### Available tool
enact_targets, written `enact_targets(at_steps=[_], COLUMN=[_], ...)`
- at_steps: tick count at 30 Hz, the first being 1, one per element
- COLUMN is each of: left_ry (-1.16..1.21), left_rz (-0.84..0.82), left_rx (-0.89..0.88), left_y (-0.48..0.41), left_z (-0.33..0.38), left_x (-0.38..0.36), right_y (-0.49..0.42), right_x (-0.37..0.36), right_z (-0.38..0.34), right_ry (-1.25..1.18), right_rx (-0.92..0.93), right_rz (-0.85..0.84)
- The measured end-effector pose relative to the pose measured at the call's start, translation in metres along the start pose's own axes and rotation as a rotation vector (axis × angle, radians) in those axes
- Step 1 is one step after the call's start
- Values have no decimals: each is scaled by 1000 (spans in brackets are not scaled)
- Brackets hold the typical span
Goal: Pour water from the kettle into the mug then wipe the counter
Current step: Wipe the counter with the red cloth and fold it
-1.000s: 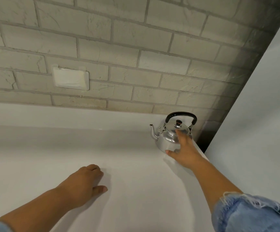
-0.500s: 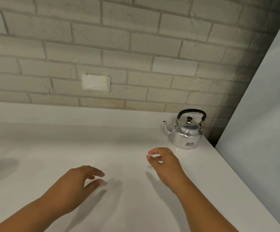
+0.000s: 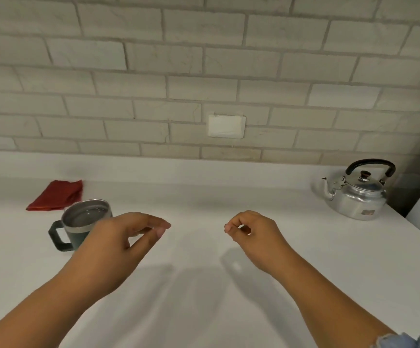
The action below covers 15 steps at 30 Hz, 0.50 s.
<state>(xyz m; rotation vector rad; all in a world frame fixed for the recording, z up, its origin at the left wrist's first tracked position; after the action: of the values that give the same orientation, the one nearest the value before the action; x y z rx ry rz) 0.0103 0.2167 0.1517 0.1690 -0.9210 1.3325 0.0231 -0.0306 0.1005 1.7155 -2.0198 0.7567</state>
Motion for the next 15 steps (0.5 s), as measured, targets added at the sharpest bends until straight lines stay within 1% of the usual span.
enact_targets(at_steps=[6,10,12,15], left_ry=[65,25,-52,-209], left_rz=[189,284,264,136], left_rx=[47,200,286,345], left_y=[10,9,7,-2], left_z=[-59,-139,-184,-249], left_x=[107,155,162,149], right_y=[-7,-7,-7,-5], right_x=[-60,-94,-109,-126], right_z=[-59,-86,-92,-93], right_ry=[-33,-63,-64,-51], right_rx=[12,12,-7,-56], right_rz=[9,25,34,33])
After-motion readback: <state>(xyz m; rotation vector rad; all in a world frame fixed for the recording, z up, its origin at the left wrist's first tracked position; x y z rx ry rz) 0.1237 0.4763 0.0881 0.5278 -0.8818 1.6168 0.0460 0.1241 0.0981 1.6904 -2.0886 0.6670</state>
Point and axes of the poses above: each hand's wrist, its own y-axis away from the middle knuckle, its own x-axis out of the back of the hand, z = x × y, the point moved 7 cm from there along -y, towards the middle knuckle, and after that the axes turned 2 degrees about -x, right-handed, at the moved point
